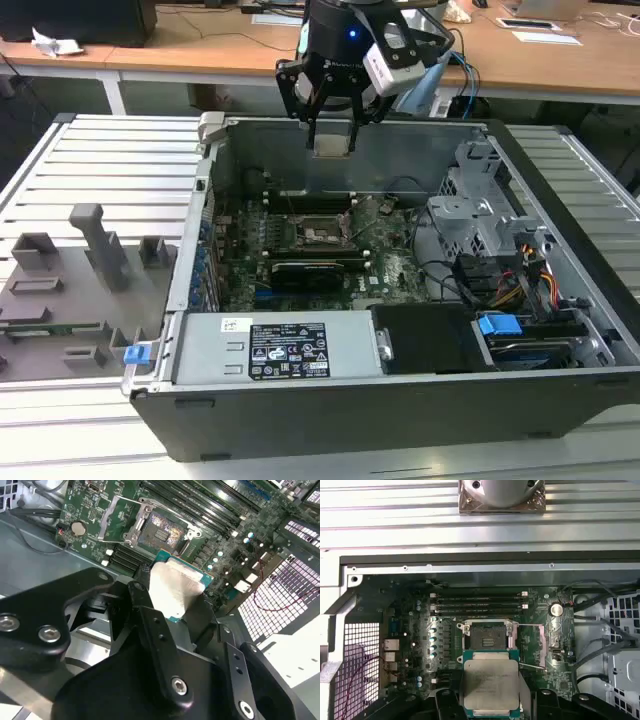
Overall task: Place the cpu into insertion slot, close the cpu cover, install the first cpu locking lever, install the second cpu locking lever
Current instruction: 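Place the cpu into insertion slot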
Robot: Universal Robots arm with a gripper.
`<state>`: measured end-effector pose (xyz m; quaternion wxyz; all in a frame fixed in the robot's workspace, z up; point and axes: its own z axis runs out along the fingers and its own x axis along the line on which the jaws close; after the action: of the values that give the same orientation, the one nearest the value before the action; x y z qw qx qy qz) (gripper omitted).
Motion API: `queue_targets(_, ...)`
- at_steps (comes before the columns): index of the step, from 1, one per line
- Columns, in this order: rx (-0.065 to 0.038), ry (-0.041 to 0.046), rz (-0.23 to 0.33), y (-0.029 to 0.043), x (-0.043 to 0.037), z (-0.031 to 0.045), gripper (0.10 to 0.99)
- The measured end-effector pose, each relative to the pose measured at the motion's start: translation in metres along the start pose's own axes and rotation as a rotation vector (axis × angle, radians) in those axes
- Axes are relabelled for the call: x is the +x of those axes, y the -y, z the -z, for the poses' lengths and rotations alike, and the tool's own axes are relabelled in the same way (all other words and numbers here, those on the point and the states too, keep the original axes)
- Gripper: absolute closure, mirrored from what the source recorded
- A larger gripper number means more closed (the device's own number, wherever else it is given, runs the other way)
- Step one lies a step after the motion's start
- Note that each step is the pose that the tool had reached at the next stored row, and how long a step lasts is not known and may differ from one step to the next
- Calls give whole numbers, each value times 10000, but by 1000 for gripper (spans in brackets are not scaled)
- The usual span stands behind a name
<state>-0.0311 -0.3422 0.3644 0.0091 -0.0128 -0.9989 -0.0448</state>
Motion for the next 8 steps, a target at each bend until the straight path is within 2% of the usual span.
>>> queue_targets(8,-6,29,-330,0,5,0,557)
